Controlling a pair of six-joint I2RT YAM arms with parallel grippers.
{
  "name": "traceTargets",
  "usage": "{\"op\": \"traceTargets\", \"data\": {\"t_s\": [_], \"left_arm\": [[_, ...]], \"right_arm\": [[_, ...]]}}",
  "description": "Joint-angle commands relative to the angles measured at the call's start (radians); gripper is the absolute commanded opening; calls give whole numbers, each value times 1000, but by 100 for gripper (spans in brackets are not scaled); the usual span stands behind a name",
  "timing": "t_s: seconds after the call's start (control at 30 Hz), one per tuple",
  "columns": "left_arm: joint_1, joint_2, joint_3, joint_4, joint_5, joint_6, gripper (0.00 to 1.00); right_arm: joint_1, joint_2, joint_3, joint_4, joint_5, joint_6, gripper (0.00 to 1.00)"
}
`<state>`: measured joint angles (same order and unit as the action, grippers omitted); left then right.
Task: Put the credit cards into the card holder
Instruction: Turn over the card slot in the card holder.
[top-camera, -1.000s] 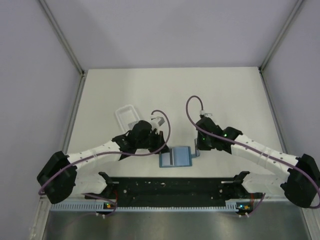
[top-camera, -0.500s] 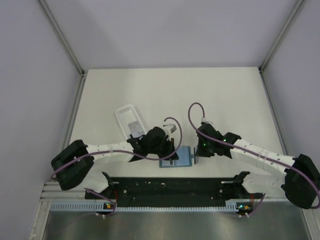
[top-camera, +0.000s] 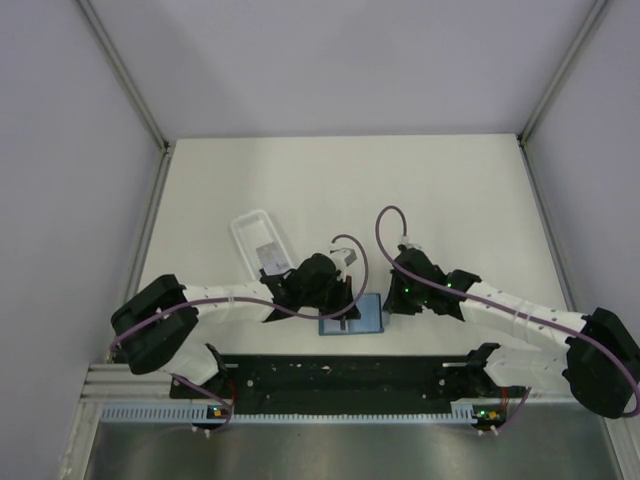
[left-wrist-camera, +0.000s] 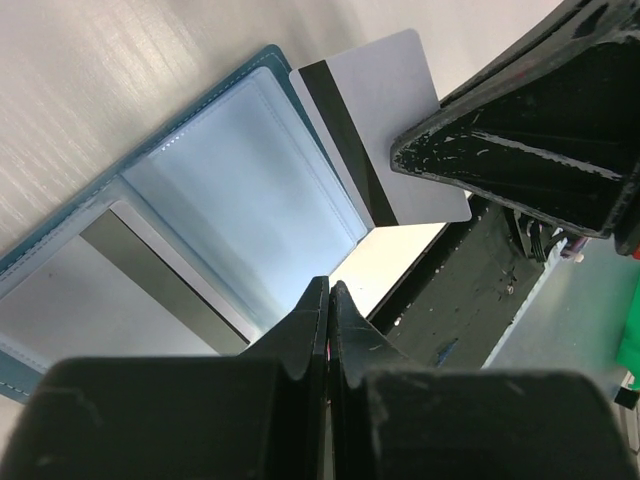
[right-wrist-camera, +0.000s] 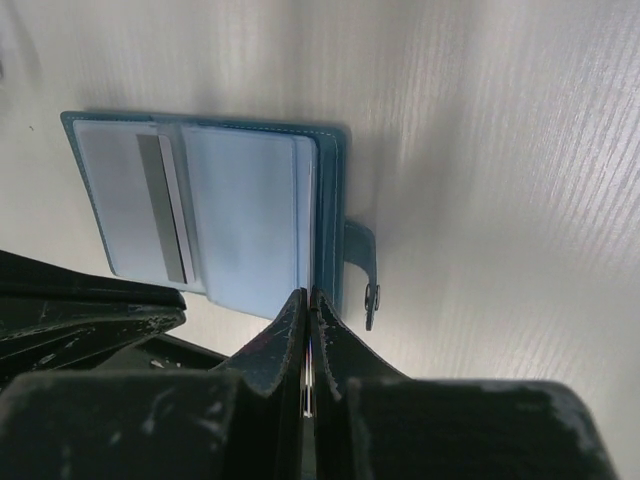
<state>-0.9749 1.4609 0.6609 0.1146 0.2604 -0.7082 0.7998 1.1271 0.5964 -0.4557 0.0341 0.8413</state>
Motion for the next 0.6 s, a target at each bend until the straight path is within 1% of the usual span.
{"op": "traceTargets", "data": {"t_s": [0.0, 0.57], "left_arm": [[-4, 18, 39, 54, -12, -2, 0], [-4, 111, 82, 80, -9, -2, 0]], "right_arm": [[-7, 0, 0, 54, -8, 1, 0], [-7, 60, -23, 31, 20, -7, 0]]}}
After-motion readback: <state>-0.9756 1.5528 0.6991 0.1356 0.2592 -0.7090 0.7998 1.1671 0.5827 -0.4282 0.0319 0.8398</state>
